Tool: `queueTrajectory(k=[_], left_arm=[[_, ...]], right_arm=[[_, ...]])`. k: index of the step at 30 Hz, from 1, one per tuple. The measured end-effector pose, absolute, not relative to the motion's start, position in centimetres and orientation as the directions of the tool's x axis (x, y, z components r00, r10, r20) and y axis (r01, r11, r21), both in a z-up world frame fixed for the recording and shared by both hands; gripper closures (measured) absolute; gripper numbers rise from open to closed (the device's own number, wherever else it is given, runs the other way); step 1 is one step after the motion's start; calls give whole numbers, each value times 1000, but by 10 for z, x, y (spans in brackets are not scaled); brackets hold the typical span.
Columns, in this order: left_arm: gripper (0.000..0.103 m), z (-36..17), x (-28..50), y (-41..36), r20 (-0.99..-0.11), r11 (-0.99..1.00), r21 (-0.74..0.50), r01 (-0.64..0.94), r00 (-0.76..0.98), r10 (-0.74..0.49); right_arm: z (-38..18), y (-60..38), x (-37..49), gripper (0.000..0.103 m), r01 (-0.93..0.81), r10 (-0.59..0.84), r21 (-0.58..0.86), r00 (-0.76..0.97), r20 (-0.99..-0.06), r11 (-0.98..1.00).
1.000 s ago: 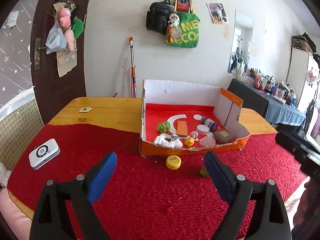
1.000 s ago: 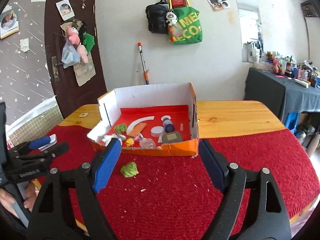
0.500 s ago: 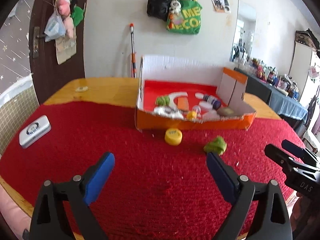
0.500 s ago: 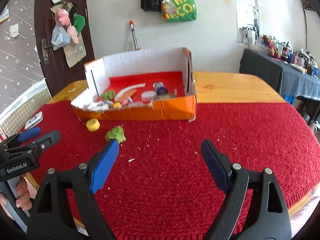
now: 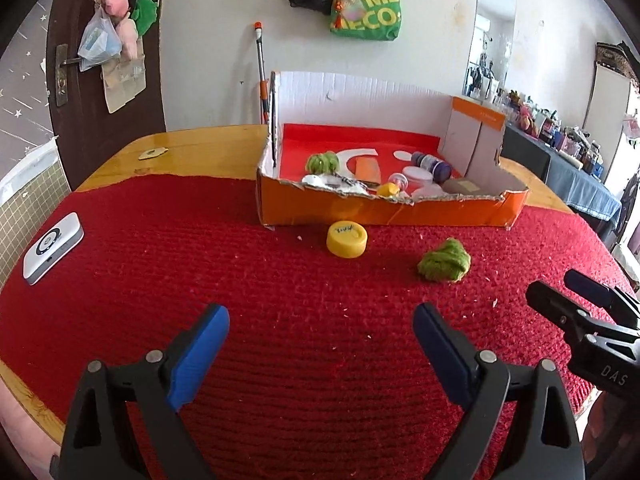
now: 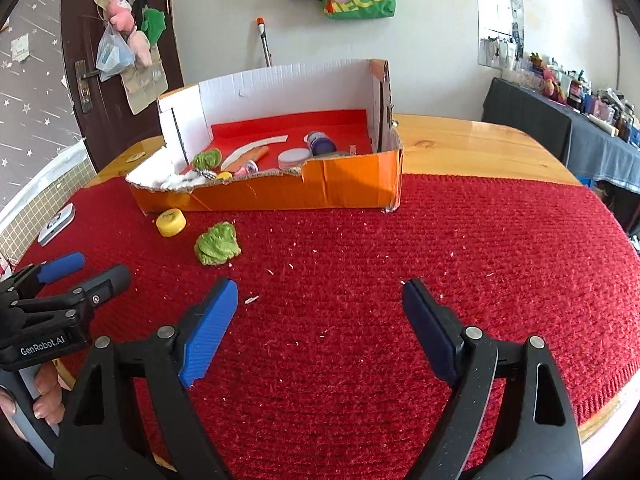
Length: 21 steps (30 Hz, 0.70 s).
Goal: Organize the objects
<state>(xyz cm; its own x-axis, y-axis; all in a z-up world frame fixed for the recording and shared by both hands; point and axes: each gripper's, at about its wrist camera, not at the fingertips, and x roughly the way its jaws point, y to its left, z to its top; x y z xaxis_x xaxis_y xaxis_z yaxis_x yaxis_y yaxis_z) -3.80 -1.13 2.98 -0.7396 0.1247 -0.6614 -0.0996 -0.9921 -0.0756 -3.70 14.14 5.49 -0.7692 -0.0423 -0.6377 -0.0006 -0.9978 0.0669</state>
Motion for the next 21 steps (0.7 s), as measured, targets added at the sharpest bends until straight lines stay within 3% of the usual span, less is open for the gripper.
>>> queueTrajectory(k=[21], left_arm=[[8,25,-53,-9,-707,-991,-62,-118,-696,127]], right_arm=[[43,139,-51,18,19,-85,102,-711,-698,-995]])
